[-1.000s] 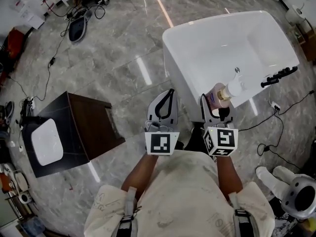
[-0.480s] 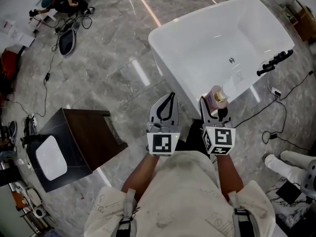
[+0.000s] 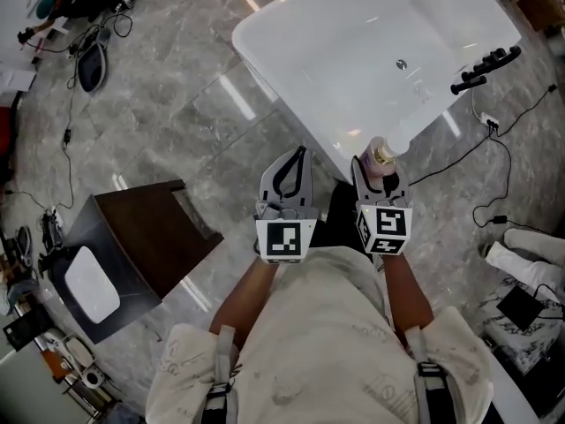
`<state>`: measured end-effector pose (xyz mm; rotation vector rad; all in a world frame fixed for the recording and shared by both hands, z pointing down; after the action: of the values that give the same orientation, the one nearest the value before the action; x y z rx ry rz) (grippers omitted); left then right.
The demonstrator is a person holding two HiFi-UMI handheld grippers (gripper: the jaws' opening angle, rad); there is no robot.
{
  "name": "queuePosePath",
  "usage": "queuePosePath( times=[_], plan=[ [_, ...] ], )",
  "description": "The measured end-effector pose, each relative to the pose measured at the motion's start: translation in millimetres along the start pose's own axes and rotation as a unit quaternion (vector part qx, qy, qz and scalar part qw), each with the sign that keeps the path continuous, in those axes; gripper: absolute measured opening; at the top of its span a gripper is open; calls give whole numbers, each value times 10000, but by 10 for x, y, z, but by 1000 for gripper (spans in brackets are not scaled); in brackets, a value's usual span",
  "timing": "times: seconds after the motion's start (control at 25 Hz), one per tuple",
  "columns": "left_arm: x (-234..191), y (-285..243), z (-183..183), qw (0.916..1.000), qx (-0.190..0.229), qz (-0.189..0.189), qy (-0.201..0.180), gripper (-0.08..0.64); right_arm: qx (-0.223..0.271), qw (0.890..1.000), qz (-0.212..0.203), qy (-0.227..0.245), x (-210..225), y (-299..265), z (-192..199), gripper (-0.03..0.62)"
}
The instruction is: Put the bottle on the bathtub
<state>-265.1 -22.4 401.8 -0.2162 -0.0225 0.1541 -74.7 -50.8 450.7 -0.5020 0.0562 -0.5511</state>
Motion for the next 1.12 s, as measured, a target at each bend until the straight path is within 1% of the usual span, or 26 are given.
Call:
queuePosePath(
  times=[0.08,0.2,0.4,0.64,0.88,1.12],
  plan=[
    [66,-55,30,9999,-61,89,-11,3,-164,9998,42,-66,73,-36,129,213],
    [164,-136,92,9992,-299,236,-150,3,-424,9990,68,-160,178,-84,340,213],
    [321,-290,200,9983,-411,354,-211,3,-795,9965,70,-251,354,-211,688,213],
    [462,-416,361,9955,-752,492,-297,3,-1243,9915,87,-379,495,-413,1077,213],
    [601,-505,453,9938,-922,535,-301,3,-1402,9893,83,-383,634,-603,1278,213],
    [686,-527,518,9929,-997,548,-347,3,-1409,9897,99,-244,723,-831,1327,213]
  ],
)
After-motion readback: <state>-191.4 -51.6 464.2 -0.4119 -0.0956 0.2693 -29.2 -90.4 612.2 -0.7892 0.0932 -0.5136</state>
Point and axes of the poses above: the fingertips, and each gripper's own axes: y backward along the fingers, x to its right, z out of its underside, the point moved 9 cm from there along y, backward along the fingers, and after that the axes turned 6 degrees about -z, right-handed, at the moved point
